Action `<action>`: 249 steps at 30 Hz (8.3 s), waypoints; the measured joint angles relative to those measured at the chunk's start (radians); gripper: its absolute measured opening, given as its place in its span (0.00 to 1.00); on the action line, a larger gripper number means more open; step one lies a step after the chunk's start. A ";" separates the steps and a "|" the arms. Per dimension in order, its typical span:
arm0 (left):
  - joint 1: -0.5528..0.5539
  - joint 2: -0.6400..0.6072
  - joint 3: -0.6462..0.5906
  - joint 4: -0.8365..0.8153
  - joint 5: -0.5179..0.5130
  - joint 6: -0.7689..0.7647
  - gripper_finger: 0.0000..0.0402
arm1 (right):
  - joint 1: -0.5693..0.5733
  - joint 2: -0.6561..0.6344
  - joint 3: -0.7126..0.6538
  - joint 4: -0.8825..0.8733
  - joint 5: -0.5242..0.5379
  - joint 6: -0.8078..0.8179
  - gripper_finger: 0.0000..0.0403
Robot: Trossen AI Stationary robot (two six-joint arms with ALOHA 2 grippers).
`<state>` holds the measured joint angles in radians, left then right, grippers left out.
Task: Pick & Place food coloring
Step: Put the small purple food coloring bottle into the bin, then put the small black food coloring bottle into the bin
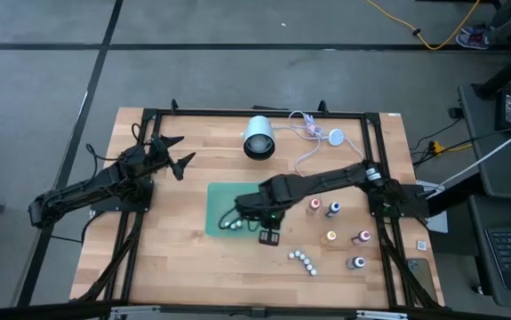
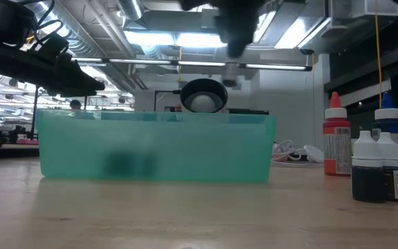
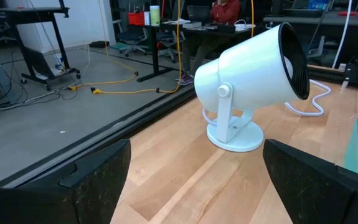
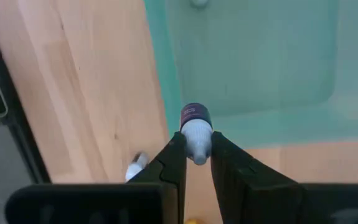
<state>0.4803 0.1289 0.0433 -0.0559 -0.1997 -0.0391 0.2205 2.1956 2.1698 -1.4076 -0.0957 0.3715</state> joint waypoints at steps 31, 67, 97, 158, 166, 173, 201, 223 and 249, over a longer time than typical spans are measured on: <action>0.000 0.000 0.000 0.001 0.000 0.000 0.90 | -0.060 0.289 0.175 0.128 0.009 -0.176 0.15; 0.000 0.000 0.000 0.000 0.000 0.000 0.90 | -0.062 0.314 0.183 0.112 0.013 -0.172 0.36; 0.000 0.002 0.000 0.000 0.000 0.000 0.90 | -0.022 0.013 -0.142 0.292 0.027 -0.048 0.69; 0.000 0.002 0.000 0.000 0.000 0.000 0.90 | 0.478 -0.324 -0.885 0.642 -0.003 0.904 0.69; 0.000 0.002 0.000 0.000 0.000 0.000 0.90 | 0.478 -0.287 -0.884 0.666 -0.033 0.900 0.60; 0.000 0.002 0.000 0.000 0.000 0.000 0.90 | 0.478 -0.282 -0.884 0.684 -0.030 0.898 0.50; 0.000 0.002 0.000 0.000 0.000 0.000 0.90 | 0.498 -0.282 -0.821 0.563 -0.008 0.840 0.17; 0.000 0.002 0.000 0.000 0.000 0.000 0.90 | 0.338 -0.282 -0.345 0.036 0.019 0.363 0.16; 0.000 0.002 0.000 0.000 0.000 0.000 0.90 | -0.005 -0.067 -0.058 0.110 0.066 0.021 0.16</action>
<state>0.4805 0.1310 0.0433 -0.0559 -0.1997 -0.0391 0.2150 2.1284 2.1120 -1.2978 -0.0292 0.3930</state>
